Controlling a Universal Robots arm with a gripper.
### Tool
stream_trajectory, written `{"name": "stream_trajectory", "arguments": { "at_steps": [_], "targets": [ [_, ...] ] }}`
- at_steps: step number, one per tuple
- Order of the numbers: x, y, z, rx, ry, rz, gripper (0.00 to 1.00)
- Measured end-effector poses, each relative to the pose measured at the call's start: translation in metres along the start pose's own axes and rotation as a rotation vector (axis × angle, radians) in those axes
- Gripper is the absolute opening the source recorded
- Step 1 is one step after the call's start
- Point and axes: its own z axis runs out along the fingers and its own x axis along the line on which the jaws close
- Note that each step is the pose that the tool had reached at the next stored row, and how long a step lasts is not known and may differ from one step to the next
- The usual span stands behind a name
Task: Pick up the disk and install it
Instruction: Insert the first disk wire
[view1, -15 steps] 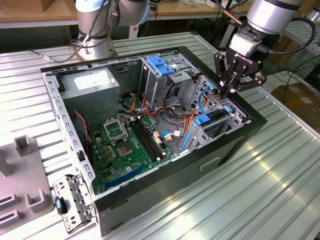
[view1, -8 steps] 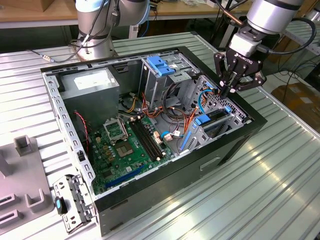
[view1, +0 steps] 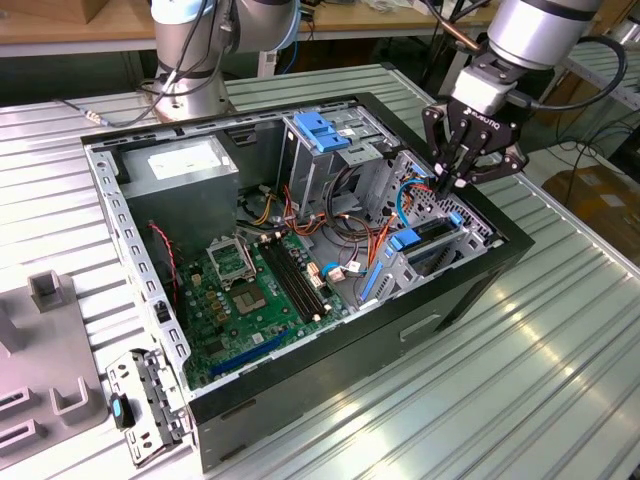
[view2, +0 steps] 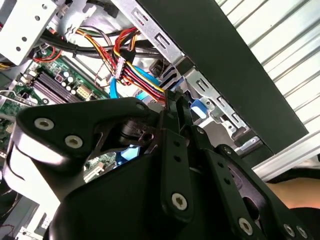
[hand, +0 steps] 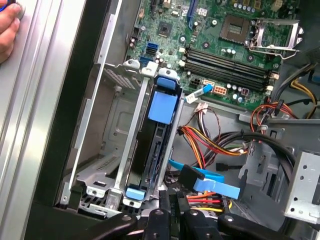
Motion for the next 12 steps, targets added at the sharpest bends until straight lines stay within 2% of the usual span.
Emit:
{"name": "stream_trajectory", "arguments": {
  "at_steps": [6, 12],
  "targets": [
    [0.0011, 0.0003, 0.0012, -0.0013, -0.0006, 0.064, 0.17],
    [0.0012, 0.0003, 0.0011, -0.0013, -0.0006, 0.066, 0.17]
  ]
}}
